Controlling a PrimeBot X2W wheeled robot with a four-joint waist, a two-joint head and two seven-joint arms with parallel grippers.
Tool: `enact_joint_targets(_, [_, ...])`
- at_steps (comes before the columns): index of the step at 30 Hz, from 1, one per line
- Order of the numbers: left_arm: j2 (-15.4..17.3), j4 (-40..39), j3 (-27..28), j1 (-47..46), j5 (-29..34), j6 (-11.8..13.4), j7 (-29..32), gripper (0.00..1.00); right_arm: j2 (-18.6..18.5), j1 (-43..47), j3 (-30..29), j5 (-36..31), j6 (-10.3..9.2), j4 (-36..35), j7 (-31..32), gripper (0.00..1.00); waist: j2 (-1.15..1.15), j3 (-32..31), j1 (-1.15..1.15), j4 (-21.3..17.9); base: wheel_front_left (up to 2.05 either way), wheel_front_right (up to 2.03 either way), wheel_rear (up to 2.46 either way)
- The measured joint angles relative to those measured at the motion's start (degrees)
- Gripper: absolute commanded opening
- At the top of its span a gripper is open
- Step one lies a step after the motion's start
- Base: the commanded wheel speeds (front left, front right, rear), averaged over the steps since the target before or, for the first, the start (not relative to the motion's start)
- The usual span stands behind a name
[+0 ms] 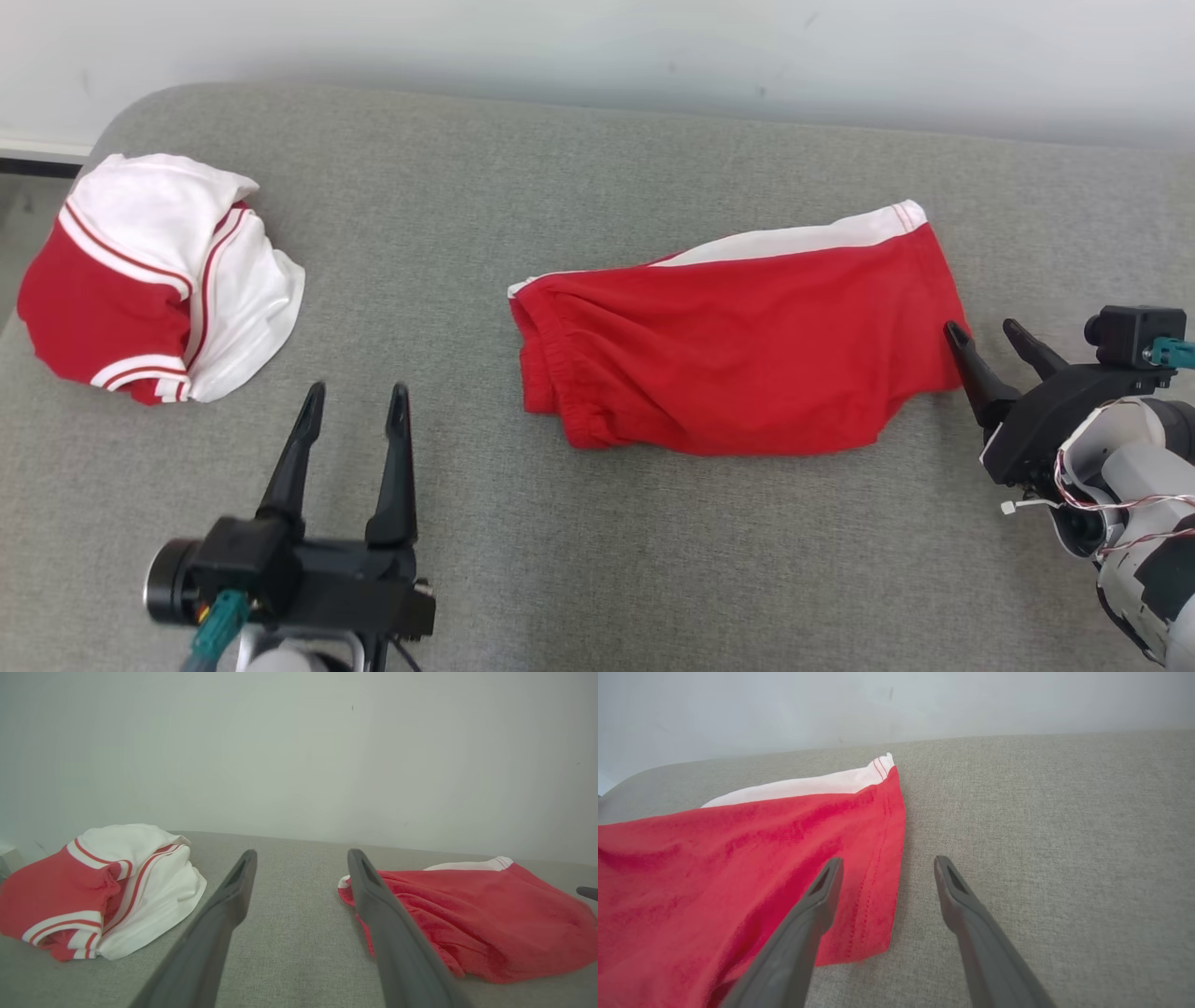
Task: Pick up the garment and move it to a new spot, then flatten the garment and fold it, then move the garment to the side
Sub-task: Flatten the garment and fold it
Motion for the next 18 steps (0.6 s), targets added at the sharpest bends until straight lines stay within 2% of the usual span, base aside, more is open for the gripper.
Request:
enact_joint_targets(6, [-0.9,-1.1,1.7,4.0,4.1,0.3,0.0,1.0,0.5,-1.0,1.0,-0.4,0.0,2.6,0.1,1.0,0.0,0.3,0.01,1.2,0.0,0.0,0.0])
enact_joint_targets(17, [-1.4,-1.1,1.8,5.1,3.2,0.6,0.0,1.0,4.0,-3.9,2.9,-1.1,0.0,8.7,5.6,1.0,0.0,1.2,0.01,2.9,0.0,0.0,0.0])
enact_joint_targets(18, [-1.4,-1.1,1.6,5.1,3.2,0.7,0.0,1.0,4.0,-4.0,3.0,-1.0,0.0,8.7,6.1,0.4,0.0,1.1,0.01,3.0,0.0,0.0,0.0])
